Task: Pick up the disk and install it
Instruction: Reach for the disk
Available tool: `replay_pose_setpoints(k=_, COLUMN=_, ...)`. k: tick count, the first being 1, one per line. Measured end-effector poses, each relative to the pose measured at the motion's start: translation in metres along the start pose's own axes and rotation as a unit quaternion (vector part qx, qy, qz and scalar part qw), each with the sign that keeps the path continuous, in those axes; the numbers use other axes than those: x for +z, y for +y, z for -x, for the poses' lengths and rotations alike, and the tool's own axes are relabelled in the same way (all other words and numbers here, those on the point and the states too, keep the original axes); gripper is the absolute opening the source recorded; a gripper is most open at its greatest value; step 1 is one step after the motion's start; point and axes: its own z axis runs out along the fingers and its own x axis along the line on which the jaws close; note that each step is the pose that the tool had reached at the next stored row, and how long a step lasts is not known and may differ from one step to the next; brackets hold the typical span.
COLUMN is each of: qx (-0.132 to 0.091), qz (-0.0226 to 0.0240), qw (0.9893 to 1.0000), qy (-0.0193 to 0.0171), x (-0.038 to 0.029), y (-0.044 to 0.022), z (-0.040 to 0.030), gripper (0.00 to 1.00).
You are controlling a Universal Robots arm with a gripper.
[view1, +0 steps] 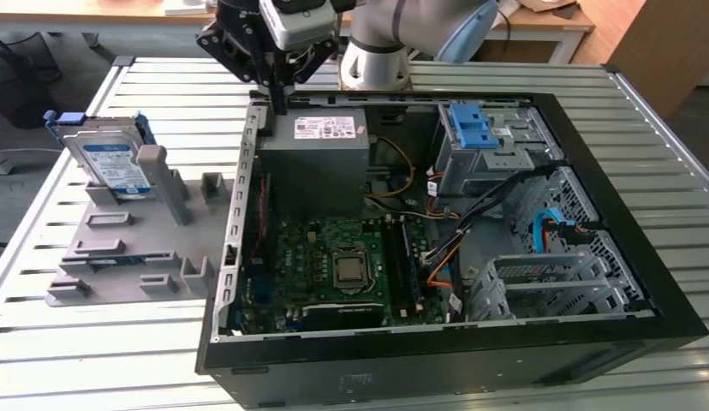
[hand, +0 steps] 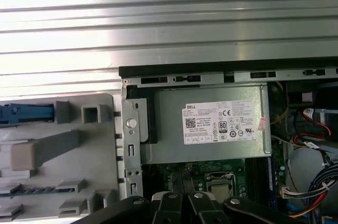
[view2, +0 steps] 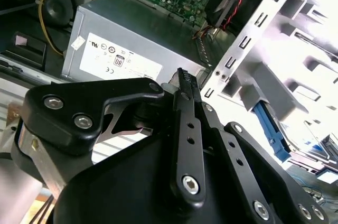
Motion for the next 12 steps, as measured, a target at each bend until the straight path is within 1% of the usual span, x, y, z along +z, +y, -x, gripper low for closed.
replay_pose_setpoints(k=12, qx=0.0, qz=-0.0001, qw=1.0, qy=0.0007, x=0.0013, y=-0.0007, z=-0.0076, gripper=0.11)
